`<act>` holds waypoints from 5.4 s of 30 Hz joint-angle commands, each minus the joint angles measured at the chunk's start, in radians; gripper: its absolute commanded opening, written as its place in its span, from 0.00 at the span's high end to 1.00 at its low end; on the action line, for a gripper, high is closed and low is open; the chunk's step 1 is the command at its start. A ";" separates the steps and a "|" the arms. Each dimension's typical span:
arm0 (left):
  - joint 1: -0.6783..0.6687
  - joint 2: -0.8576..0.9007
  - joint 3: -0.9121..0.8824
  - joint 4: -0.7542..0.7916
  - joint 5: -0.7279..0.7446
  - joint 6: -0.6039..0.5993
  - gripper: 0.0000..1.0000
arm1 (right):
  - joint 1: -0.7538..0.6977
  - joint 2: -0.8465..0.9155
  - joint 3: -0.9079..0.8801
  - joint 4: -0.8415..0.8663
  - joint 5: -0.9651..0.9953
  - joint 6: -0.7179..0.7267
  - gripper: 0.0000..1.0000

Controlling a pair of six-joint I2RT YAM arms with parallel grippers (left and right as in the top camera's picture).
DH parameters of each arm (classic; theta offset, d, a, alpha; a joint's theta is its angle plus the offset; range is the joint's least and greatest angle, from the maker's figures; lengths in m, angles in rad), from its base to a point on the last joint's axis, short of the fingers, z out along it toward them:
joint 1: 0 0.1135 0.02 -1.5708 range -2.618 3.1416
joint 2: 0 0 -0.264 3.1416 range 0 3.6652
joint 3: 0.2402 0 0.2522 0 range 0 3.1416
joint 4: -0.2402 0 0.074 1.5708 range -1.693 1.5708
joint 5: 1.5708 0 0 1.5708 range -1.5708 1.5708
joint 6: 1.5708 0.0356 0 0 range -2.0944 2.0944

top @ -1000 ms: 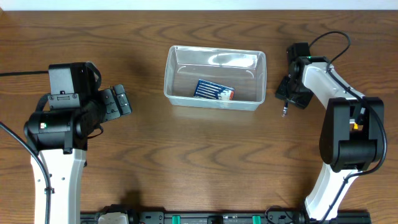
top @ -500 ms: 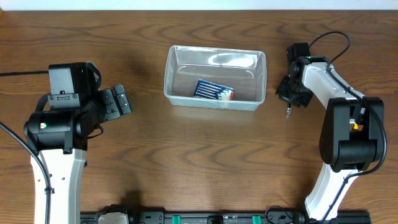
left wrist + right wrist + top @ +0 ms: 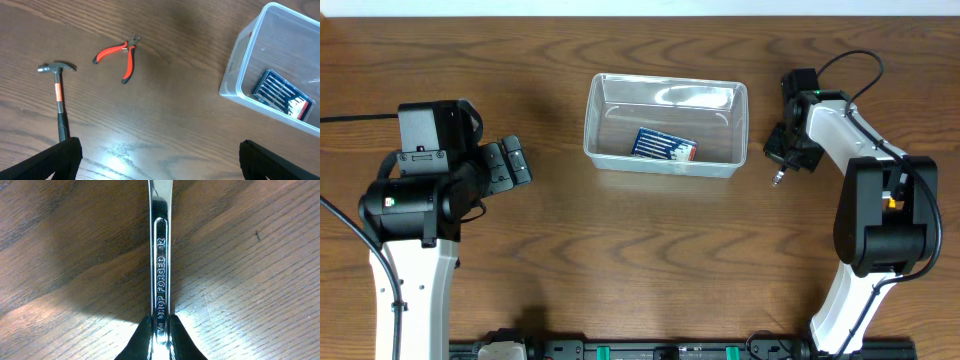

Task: Pack container
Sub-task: 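Lower and grasp the silver wrench with the right gripper, then carry the wrench into the container and release it, then move the right gripper down to the yellow-handled screwdriver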

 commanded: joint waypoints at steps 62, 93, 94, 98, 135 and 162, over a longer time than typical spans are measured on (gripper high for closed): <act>0.003 -0.013 0.016 -0.002 -0.011 0.006 0.02 | 0.366 0.334 0.689 -0.408 -0.260 -1.474 0.44; 0.003 -0.013 0.016 -0.002 -0.012 0.006 0.02 | -0.248 -0.108 0.958 -0.851 -0.072 -0.431 0.01; 0.003 -0.013 0.016 -0.002 -0.012 0.006 0.02 | -0.269 -0.113 0.946 -0.851 -0.095 -0.447 0.01; 0.003 -0.013 0.016 -0.002 -0.012 0.006 0.02 | -0.330 -0.183 0.837 -0.851 -0.160 -0.476 0.01; 0.003 -0.013 0.016 -0.002 -0.012 0.005 0.01 | -0.653 -0.145 -0.170 -0.074 -0.140 -1.007 0.01; 0.003 -0.013 0.016 -0.003 -0.012 0.005 0.01 | -0.653 -0.111 -0.223 0.003 -0.091 -1.003 0.11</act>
